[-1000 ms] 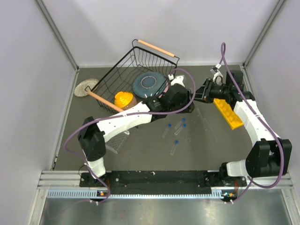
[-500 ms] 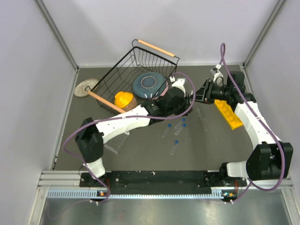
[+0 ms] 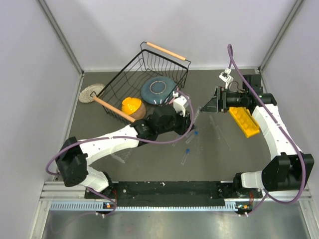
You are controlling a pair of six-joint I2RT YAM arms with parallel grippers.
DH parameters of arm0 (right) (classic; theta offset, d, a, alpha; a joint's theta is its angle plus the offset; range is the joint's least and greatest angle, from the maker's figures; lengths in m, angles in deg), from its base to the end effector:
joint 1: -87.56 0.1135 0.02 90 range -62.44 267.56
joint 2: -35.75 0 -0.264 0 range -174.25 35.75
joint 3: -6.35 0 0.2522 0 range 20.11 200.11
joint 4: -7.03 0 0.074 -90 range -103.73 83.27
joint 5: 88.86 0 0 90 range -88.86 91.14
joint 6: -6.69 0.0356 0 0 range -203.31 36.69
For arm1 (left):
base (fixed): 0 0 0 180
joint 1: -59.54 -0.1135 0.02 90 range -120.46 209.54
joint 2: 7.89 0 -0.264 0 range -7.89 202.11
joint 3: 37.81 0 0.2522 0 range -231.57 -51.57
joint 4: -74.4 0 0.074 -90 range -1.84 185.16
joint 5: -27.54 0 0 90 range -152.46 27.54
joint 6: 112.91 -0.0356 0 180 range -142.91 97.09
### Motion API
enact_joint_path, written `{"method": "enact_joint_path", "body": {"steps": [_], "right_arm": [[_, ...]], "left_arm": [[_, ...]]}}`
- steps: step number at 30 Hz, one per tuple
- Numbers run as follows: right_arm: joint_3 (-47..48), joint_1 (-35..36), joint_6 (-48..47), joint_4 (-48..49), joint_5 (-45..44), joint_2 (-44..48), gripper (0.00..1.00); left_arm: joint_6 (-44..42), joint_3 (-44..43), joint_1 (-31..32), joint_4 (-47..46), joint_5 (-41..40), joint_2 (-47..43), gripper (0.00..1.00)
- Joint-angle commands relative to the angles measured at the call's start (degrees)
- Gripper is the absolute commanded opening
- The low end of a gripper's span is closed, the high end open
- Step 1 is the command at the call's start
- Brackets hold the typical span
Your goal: Organize the chemistry lab equipment
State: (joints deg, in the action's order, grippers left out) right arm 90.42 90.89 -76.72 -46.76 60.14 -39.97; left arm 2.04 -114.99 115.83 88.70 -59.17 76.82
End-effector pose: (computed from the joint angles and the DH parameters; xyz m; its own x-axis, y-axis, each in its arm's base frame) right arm 0.2670 0.0461 0.3402 -0.7790 0.0139 -0.6269 -0.5445 0.4808 0.6872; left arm 0.1911 -0.2901 0.3026 -0.5499 0.0654 -0.8327 0.6927 0.5927 -0.4109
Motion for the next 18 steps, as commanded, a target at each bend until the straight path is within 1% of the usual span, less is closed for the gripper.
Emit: {"method": "enact_joint_path", "body": {"steps": [1, 8, 14, 17, 18], "right_arm": [[2.56, 1.32, -3.6, -5.23, 3.49, -1.62, 0.75], [4.66, 4.14, -1.06, -6.02, 5.68, -2.58, 0.72], [5.02, 4.14, 1.32, -6.02, 6.82, -3.73, 0.63], [5.37, 4.23, 2.02, -5.94, 7.53, -3.99, 0.54], [5.46, 4.23, 2.02, -5.94, 7.7, -3.99, 0.46]], "left_arm": [[-3.77, 1.54, -0.04, -5.9, 4.61, -3.41, 0.11], [-3.33, 1.28, -0.04, -5.9, 6.9, -2.97, 0.11], [-4.03, 1.02, -0.04, -5.55, 7.87, -3.06, 0.11], [-4.56, 0.66, -0.04, -4.67, 8.05, -2.88, 0.11], [-4.65, 0.66, -0.04, -4.58, 7.79, -2.88, 0.11]]}}
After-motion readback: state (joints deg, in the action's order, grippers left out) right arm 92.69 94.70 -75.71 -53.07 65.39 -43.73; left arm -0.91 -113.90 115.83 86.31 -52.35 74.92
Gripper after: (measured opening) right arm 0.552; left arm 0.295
